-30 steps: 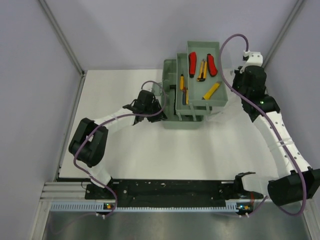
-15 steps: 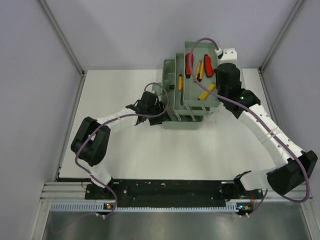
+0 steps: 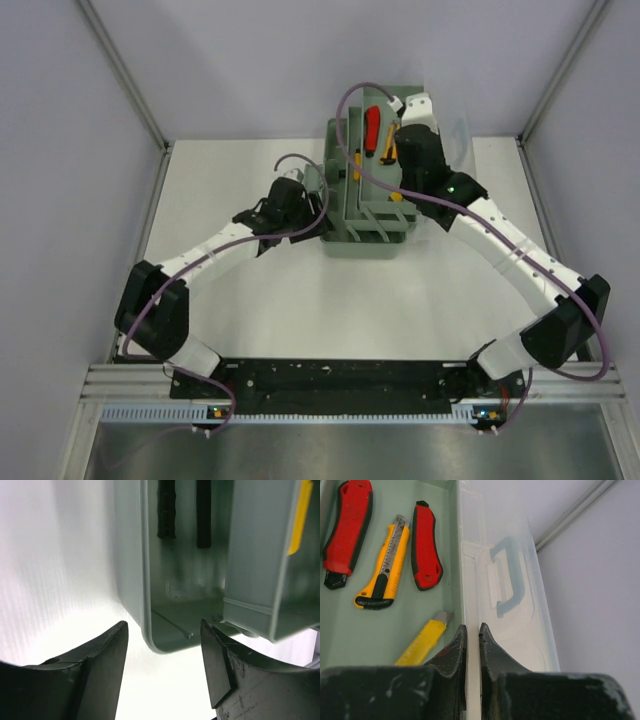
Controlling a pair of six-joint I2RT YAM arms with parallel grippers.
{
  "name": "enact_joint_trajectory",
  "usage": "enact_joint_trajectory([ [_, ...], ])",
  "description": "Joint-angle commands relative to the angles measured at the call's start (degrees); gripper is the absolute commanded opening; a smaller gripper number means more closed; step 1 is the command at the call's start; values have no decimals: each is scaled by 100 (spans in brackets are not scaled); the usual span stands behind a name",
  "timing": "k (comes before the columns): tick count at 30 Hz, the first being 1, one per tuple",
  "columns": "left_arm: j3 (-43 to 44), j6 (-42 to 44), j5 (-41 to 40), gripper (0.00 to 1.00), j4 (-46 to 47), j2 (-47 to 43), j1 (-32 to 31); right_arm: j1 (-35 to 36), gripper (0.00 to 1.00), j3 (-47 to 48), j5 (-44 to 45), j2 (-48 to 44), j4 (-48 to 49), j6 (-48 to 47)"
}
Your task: Pack the tool kit
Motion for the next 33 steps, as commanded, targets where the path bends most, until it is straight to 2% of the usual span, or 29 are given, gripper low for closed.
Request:
enact_joint_trajectory([
  [1,-189,10,-885,63,-131,-713,1,398,0,352,-310,341,237,244],
  [8,-628,-439,-1870,62,-703,-1556,273,776,0,747,6,798,237,77],
  [12,-989,-457,-1950,62,-721,-1970,590,1031,0,993,367,1159,246,-125],
  [15,-1165,-360,-1933,59,-773,-2128,818,1259,0,1248,709,1466,228,-195],
  [22,-1341,-228,-1774,57,-897,-2322,1328,1707,0,1845,904,2090,114,-161],
  [23,-1350,-219,-1757,57,-940,-2348,1363,1743,4,1925,895,2178,62,-143],
  [24,-1350,-211,-1765,57,-967,-2374,1381,1795,13,1986,860,2248,-9,-108],
  [26,-1358,-202,-1774,57,-1011,-2427,1408,1874,45,2031,676,2293,-106,6],
  [28,-1359,-211,-1757,57,-1037,-2462,1451,1927,62,1978,448,2267,-115,120],
  [30,-1367,-211,-1748,57,-1055,-2463,1487,1980,71,1917,149,2206,-123,243],
  [33,-1385,-219,-1722,58,-1064,-2463,1522,1998,73,1829,-447,2056,-141,402],
])
